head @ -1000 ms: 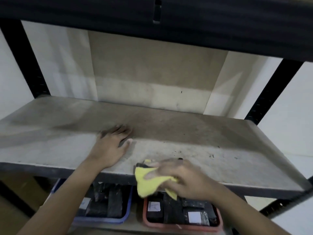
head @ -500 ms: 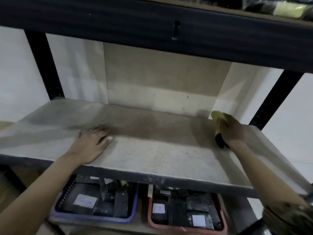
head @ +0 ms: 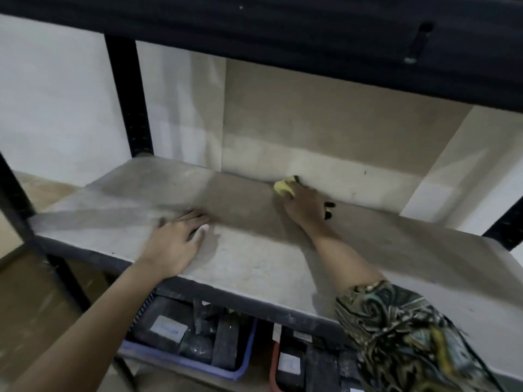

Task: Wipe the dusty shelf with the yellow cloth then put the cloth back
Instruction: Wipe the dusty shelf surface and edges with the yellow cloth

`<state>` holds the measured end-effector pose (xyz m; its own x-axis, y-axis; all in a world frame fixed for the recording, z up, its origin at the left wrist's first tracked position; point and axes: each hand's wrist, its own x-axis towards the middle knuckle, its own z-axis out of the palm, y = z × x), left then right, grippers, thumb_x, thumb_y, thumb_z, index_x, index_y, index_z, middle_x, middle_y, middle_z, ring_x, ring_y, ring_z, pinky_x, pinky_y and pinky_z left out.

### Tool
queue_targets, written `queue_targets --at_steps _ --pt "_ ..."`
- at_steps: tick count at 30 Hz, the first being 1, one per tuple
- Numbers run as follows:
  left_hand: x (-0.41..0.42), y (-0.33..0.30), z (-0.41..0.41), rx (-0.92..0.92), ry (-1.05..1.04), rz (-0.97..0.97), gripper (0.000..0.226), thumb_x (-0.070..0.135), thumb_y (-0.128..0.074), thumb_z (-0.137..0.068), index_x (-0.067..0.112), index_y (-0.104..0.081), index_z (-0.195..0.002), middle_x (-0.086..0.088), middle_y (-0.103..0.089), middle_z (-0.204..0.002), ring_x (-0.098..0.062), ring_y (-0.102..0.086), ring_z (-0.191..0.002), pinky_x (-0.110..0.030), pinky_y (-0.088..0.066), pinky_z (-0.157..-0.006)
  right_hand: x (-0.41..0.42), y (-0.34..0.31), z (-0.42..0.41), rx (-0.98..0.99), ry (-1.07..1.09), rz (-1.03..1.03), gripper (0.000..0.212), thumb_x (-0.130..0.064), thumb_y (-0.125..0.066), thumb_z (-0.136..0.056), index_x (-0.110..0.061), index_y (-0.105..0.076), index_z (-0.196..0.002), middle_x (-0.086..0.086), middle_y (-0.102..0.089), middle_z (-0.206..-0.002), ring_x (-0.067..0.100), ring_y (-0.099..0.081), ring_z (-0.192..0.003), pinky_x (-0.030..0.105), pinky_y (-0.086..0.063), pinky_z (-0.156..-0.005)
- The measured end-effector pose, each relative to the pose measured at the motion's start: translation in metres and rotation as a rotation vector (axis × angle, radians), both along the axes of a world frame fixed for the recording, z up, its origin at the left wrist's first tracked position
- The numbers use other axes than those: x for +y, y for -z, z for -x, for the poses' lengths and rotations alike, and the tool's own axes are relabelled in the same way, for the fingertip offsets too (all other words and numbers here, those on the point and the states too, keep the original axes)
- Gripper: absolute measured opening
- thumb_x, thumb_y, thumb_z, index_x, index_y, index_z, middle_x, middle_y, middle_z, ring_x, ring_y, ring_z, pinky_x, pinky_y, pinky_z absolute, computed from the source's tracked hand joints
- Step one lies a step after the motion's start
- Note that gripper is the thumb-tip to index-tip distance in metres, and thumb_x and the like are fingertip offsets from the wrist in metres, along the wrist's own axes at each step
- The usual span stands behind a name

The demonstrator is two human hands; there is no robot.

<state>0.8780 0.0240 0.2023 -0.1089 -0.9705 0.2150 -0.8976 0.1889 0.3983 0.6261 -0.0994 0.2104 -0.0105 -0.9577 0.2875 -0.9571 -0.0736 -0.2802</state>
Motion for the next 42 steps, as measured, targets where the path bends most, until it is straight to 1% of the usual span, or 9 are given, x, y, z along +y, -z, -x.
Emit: queue_targets --at_steps 6,15,19,23,27,29,33,37,42 --pt "-0.004 0.005 -0.004 0.018 -0.024 -0.022 0.062 0.047 -0.011 -0.087 0.030 -0.053 -0.129 0.010 -0.043 -0.145 -0.013 -0.034 -0.137 -0.047 -0.023 -0.111 0.052 -0.014 -0.047 0.054 -0.475 -0.148 0.042 -0.035 -0.043 -0.095 -0.028 -0.043 -0.136 0.006 -0.041 -0.146 0.026 -0.041 -0.129 0.027 -0.029 -0.099" --pt "-0.002 0.002 -0.006 0.073 -0.057 -0.027 0.069 0.049 -0.007 -0.085 0.023 -0.056 -0.127 0.002 -0.053 -0.138 -0.018 -0.045 -0.130 -0.045 -0.030 -0.109 0.195 -0.023 -0.045 -0.044 -1.004 -0.180 0.033 -0.021 -0.053 -0.090 -0.025 -0.058 -0.123 -0.001 -0.062 -0.122 0.006 -0.052 -0.108 0.020 -0.036 -0.089" --pt "0.004 -0.004 -0.003 0.058 -0.041 -0.022 0.064 0.045 -0.011 -0.087 0.022 -0.055 -0.127 0.002 -0.049 -0.142 -0.018 -0.042 -0.132 -0.044 -0.028 -0.110 0.226 -0.037 -0.009 -0.645 -0.659 -0.322 0.021 -0.023 -0.055 -0.090 -0.037 -0.062 -0.103 -0.018 -0.063 -0.096 -0.013 -0.056 -0.083 0.011 -0.043 -0.073" --pt "0.004 -0.007 0.007 -0.020 -0.001 -0.032 0.047 0.044 -0.026 -0.097 0.027 -0.050 -0.132 0.004 -0.043 -0.146 -0.018 -0.035 -0.136 -0.049 -0.021 -0.112 0.228 -0.063 0.057 -1.012 -0.198 -0.159 0.030 -0.051 -0.063 -0.078 -0.030 -0.070 -0.097 -0.005 -0.074 -0.089 0.014 -0.065 -0.082 0.027 -0.051 -0.072" --pt "0.006 -0.011 0.045 -0.083 0.118 -0.049 0.057 0.055 -0.025 -0.091 0.027 -0.042 -0.138 0.006 -0.033 -0.152 -0.014 -0.022 -0.142 -0.051 -0.014 -0.115 0.202 -0.081 0.139 -0.849 0.231 0.039 0.016 -0.034 -0.050 -0.093 -0.022 -0.058 -0.100 0.012 -0.067 -0.079 0.024 -0.060 -0.060 0.031 -0.046 -0.059" --pt "0.006 -0.008 0.062 -0.102 0.163 -0.071 0.062 0.061 -0.023 -0.089 0.030 -0.035 -0.142 0.009 -0.026 -0.155 -0.012 -0.014 -0.145 -0.051 -0.010 -0.114 0.179 -0.075 0.181 -0.717 0.361 0.100 0.013 -0.032 -0.046 -0.094 -0.025 -0.055 -0.089 0.020 -0.068 -0.091 0.009 -0.062 -0.053 0.026 -0.047 -0.052" --pt "0.007 0.003 0.070 -0.162 0.180 -0.077 0.090 0.074 -0.004 -0.067 0.033 -0.030 -0.143 0.011 -0.019 -0.156 -0.007 -0.007 -0.145 -0.051 -0.009 -0.114 0.140 -0.045 0.228 -0.332 0.554 0.033 0.028 -0.022 -0.041 -0.096 -0.003 -0.058 -0.108 0.026 -0.061 -0.110 0.038 -0.058 -0.101 0.041 -0.044 -0.082" --pt "0.006 0.005 0.072 -0.120 0.143 -0.046 0.095 0.073 -0.002 -0.062 0.033 -0.032 -0.143 0.012 -0.020 -0.156 -0.004 -0.008 -0.144 -0.047 -0.011 -0.115 0.106 -0.014 0.210 -0.035 0.525 0.067 0.027 -0.015 -0.042 -0.093 0.003 -0.054 -0.109 0.029 -0.063 -0.103 0.044 -0.059 -0.094 0.041 -0.045 -0.076" --pt "0.006 0.006 0.071 -0.136 0.155 -0.013 0.090 0.069 -0.002 -0.065 0.035 -0.031 -0.143 0.015 -0.021 -0.155 -0.004 -0.012 -0.144 -0.039 -0.019 -0.111 0.050 0.000 0.144 -0.101 0.176 0.023 0.034 -0.026 -0.045 -0.095 -0.018 -0.054 -0.127 0.016 -0.061 -0.124 0.036 -0.056 -0.113 0.042 -0.044 -0.094"
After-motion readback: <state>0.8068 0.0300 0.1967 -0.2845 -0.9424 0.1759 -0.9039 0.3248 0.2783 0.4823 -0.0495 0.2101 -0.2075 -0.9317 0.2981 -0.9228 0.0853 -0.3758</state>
